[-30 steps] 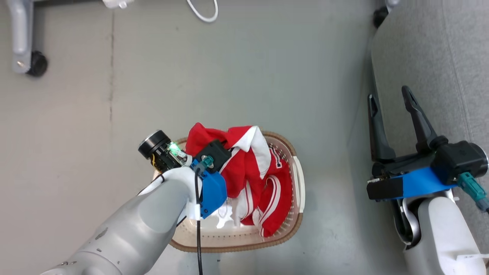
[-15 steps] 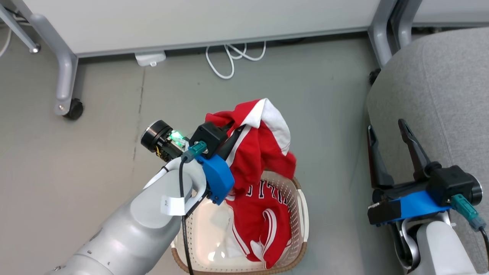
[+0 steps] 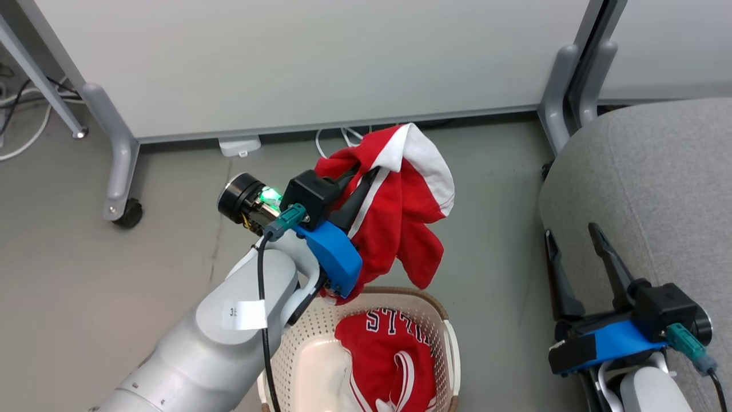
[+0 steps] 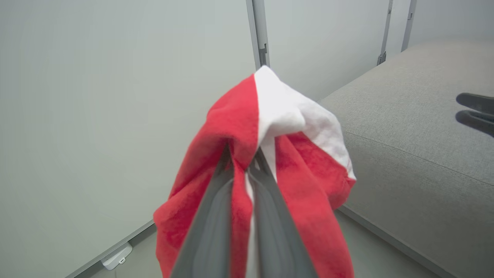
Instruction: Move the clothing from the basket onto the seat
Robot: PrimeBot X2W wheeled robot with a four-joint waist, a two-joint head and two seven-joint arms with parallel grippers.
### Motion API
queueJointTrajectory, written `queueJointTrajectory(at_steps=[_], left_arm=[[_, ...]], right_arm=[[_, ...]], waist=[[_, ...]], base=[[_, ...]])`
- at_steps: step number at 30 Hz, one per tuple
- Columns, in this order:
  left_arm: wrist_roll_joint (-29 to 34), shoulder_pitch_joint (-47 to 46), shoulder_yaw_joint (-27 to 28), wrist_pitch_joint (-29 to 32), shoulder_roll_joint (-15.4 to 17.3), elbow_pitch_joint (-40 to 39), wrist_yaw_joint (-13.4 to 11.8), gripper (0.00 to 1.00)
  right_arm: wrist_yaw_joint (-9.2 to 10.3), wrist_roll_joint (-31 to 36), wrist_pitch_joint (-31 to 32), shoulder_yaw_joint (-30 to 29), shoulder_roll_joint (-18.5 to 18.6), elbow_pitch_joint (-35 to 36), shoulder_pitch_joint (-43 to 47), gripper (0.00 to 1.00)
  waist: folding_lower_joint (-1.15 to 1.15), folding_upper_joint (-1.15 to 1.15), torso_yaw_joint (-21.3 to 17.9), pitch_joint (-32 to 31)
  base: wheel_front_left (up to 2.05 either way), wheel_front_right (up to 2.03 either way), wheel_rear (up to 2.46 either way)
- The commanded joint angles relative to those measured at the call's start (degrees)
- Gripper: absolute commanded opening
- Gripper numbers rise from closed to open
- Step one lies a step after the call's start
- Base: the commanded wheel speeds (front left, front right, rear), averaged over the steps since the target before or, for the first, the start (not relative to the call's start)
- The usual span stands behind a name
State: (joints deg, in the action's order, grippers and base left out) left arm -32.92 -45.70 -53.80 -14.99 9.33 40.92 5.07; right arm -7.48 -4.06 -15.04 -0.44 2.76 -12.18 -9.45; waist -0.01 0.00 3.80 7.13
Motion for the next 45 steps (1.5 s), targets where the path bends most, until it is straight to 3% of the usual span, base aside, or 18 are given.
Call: queueJointTrajectory(at_steps=[1, 13, 21, 35, 45], left_arm=[[0.05, 0.53, 0.64, -0.29, 0.06, -0.42, -0.19, 0.00], [-0.10, 0.52, 0.32, -0.29, 0.32, -0.64, 0.22, 0.00], [-0.26, 0.85, -0.16, -0.29, -0.07, -0.77, 0.17, 0.00], [0.01, -0.88, -0.93, -0.28, -0.85, -1.50, 0.04, 0.00], [0.49, -2.86, -1.75, -0.24, -1.93, -2.25, 0.19, 0.00]], right_arm=[[-0.03, -0.33, -0.22, 0.16, 0.22, -0.24, 1.03, 1.00], [-0.03, -1.35, -0.22, 3.47, 0.22, -0.95, 2.95, 1.00], [-0.03, -1.61, -0.22, 9.18, 0.22, -0.97, 2.00, 1.00], [-0.03, -4.71, -0.21, 21.37, 0.23, -3.49, -4.92, 1.00], [-0.03, -7.26, -0.22, 25.65, 0.23, -11.31, -13.22, 1.00]], waist=[[0.01, 0.00, 0.06, -1.04], [0.01, 0.00, 0.30, -4.06], [0.01, 0.00, 0.62, -4.81], [0.01, 0.00, 1.59, -3.81], [0.01, 0.00, 3.47, -1.71]], base=[[0.00, 0.00, 0.00], [0.00, 0.00, 0.00], [0.00, 0.00, 0.00], [0.00, 0.00, 0.00], [0.00, 0.00, 0.00]])
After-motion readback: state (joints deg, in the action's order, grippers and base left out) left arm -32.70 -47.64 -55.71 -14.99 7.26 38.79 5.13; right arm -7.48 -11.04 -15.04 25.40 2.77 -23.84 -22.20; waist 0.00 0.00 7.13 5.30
